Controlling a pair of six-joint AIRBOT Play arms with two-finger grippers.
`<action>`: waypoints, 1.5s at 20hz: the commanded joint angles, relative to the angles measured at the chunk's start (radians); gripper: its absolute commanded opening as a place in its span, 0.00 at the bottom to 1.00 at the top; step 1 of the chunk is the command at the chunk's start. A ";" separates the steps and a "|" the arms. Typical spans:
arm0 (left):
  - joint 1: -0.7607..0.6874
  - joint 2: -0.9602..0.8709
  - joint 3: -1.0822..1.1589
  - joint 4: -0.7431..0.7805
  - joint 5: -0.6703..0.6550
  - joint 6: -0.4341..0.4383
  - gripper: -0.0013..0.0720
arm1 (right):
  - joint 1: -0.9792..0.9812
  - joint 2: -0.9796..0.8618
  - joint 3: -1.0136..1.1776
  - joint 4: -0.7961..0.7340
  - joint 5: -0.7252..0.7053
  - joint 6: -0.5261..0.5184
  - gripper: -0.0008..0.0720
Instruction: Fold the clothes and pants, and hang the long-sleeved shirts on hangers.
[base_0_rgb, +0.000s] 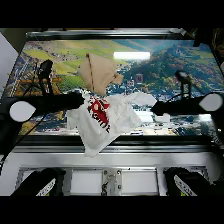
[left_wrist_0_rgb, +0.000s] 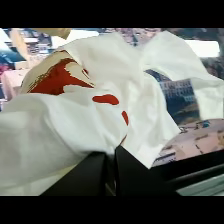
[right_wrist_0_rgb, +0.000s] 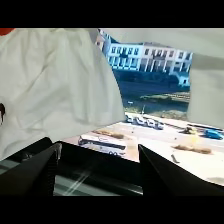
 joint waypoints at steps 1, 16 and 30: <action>0.086 -0.129 0.007 0.006 -0.005 0.035 0.05 | 0.050 -0.154 -0.144 0.229 -0.158 -0.110 0.75; 0.098 -0.232 0.007 0.006 0.004 0.045 0.05 | 0.529 -0.567 -0.079 0.735 -0.437 -0.310 0.72; 0.043 0.094 0.007 -0.100 0.011 0.044 0.05 | 0.241 -0.230 0.262 0.042 -0.049 -0.143 0.04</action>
